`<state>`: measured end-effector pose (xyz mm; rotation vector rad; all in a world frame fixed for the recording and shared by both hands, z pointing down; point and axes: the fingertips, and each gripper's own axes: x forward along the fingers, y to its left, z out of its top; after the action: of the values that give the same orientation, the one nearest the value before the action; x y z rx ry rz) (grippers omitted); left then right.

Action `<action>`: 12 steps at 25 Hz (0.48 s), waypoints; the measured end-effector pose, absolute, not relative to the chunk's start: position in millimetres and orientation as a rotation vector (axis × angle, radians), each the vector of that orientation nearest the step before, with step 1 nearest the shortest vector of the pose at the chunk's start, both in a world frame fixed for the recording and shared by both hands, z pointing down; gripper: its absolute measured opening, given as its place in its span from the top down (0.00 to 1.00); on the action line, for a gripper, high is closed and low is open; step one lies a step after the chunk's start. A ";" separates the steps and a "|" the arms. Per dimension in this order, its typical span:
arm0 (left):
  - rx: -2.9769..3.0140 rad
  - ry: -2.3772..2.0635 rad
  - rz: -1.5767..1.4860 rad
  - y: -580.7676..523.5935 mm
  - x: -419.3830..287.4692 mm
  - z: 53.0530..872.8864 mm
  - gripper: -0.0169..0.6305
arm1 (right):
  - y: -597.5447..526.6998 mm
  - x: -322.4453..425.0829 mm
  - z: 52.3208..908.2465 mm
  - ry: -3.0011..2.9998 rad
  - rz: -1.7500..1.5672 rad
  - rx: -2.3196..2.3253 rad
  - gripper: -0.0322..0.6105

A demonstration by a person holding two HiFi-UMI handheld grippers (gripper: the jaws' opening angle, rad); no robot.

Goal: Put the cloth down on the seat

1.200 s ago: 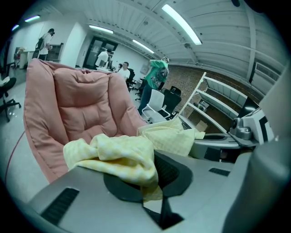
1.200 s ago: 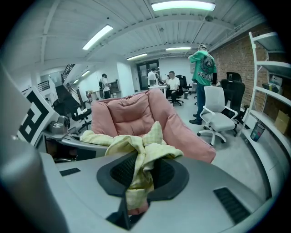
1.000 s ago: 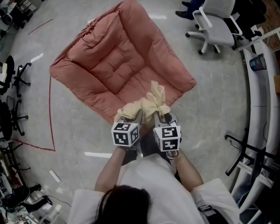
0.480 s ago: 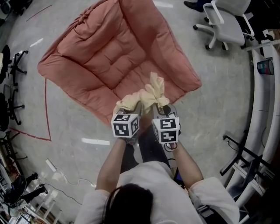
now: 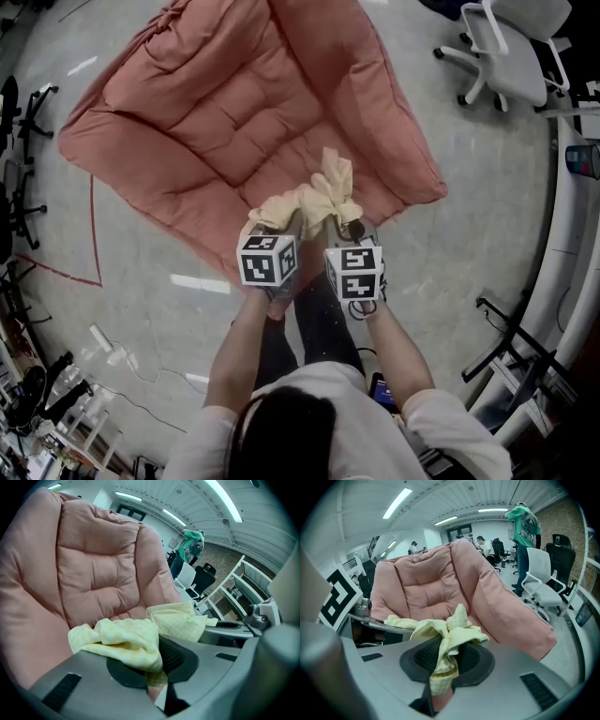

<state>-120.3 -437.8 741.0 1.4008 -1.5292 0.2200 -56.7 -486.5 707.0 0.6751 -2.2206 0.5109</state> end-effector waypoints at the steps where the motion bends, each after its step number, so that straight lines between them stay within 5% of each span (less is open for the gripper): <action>1: 1.394 -1.524 0.223 -440.3 -120.5 748.0 0.88 | -489.0 -56.9 714.0 -2.213 0.518 0.672 0.83; 12: 1.335 -1.498 0.220 -465.9 -127.9 810.4 0.88 | -512.1 -63.0 778.1 -2.141 0.630 0.652 0.83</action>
<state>-127.9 -465.9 810.4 1.3349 -1.4981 0.2201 -63.0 -512.1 778.1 0.6516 -2.1409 0.6298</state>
